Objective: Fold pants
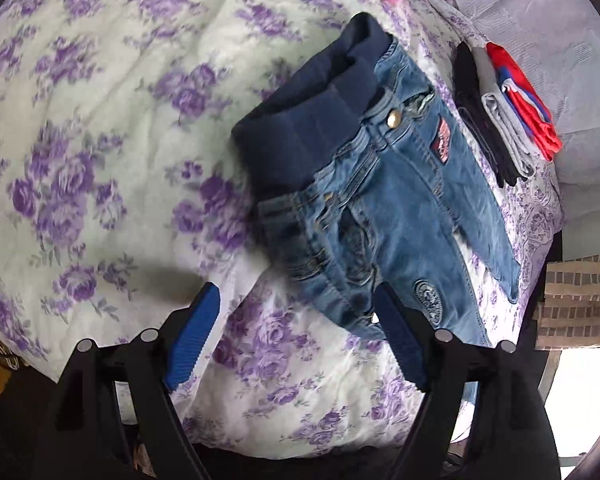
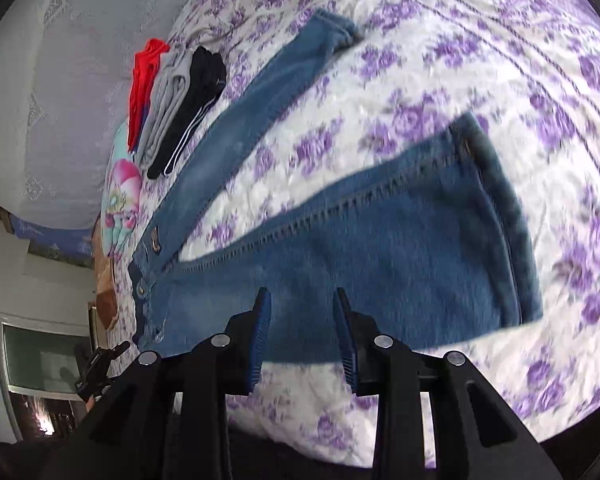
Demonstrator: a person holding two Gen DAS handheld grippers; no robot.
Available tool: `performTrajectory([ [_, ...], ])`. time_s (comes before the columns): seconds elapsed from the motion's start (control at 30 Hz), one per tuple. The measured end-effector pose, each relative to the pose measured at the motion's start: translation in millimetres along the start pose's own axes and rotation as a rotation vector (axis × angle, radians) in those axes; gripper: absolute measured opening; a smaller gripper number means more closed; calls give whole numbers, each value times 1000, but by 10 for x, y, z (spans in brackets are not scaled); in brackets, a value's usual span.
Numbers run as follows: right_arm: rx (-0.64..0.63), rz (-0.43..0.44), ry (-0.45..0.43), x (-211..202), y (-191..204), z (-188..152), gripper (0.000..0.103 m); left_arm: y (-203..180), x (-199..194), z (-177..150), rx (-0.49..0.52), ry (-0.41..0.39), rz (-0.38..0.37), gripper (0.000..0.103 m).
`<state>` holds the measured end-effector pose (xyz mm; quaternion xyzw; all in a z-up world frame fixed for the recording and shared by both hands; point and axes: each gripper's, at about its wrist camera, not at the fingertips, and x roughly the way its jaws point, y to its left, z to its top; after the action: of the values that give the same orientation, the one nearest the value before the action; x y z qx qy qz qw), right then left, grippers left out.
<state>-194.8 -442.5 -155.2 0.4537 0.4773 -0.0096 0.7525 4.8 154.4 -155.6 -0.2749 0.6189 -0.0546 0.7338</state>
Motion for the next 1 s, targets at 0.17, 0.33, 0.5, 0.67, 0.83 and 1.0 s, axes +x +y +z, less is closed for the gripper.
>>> performTrajectory([
  [0.17, 103, 43, 36, 28, -287, -318, 33, -15, 232, 114, -36, -30, -33, 77],
  [0.33, 282, 123, -90, -31, -728, -406, 33, -117, 393, 243, -46, -43, -25, 91],
  [0.5, 505, 268, -257, 64, -1125, -336, 29, -262, 427, 236, -49, -75, 45, 84],
  [0.67, 396, 233, -275, -18, -921, -180, 7, -186, 235, 246, -76, -72, -11, 19],
  [0.83, 255, 193, -259, -406, -676, 190, 6, -51, -104, 94, -148, -96, -138, 16],
  [1.0, 198, 102, -196, -632, -862, 340, 6, 52, 32, -115, -143, -43, -112, 16],
])
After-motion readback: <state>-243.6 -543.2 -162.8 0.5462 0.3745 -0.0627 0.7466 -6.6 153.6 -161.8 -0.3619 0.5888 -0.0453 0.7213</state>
